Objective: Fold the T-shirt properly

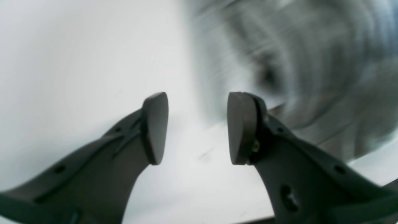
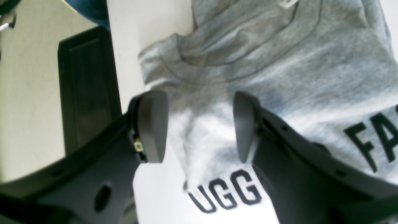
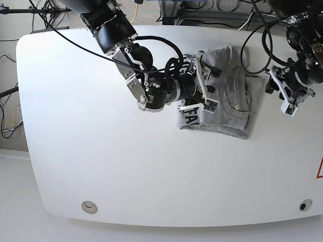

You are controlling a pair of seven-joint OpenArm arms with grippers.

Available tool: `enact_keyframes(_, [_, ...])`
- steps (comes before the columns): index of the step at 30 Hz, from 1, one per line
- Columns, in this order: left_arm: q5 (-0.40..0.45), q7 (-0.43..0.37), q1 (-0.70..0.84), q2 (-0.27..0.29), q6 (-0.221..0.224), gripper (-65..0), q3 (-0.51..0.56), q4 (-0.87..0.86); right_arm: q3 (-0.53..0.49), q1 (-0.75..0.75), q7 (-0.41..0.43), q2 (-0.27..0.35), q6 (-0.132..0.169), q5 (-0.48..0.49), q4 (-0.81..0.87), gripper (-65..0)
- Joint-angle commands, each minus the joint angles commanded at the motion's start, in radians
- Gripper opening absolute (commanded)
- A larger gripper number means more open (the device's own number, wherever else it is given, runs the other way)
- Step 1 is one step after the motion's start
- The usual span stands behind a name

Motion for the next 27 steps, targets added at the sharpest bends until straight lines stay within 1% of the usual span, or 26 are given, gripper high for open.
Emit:
enact_keyframes(1, [0.003, 0.0, 0.002, -0.005, 0.0, -35.9, 0.0, -0.002, -0.008, 0.002, 0.0, 0.0, -0.015, 0.0, 0.0, -33.0])
enact_keyframes(3, [0.003, 0.0, 0.002, -0.005, 0.0, -35.9, 0.0, -0.002, -0.02, 0.003, 0.0, -0.002, -0.035, -0.002, 0.0, -33.0])
enact_keyframes(6, [0.003, 0.0, 0.009, -0.005, 0.0, -35.9, 0.0, -0.003, -0.031, 0.005, 0.0, -0.02, -0.049, -0.003, -0.002, -33.0])
enact_keyframes(9, [0.003, -0.002, 0.015, -0.003, 0.0, -35.9, 0.0, -0.003, -0.031, 0.005, 0.0, -0.032, -0.049, -0.037, -0.003, -33.0])
enact_keyframes(14, [0.005, -0.002, 0.023, 0.002, 0.0, -35.9, 0.002, -0.003, -0.028, 0.005, 0.0, -0.044, -0.049, -0.155, -0.003, -33.0])
enact_keyframes(17, [0.005, -0.002, 0.034, 0.003, 0.0, -35.9, 0.003, -0.003, -0.018, 0.005, 0.0, -0.041, -0.048, -0.23, -0.003, -33.0])
enact_keyframes(20, [0.005, -0.002, 0.035, 0.003, 0.0, -35.9, 0.003, -0.003, 0.006, 0.005, 0.0, -0.04, -0.04, -0.29, -0.003, -33.0])
enact_keyframes(27, [0.005, -0.015, 0.037, 0.003, 0.0, -35.9, 0.003, -0.003, 0.035, 0.005, 0.0, -0.038, -0.04, -0.394, -0.003, -33.0])
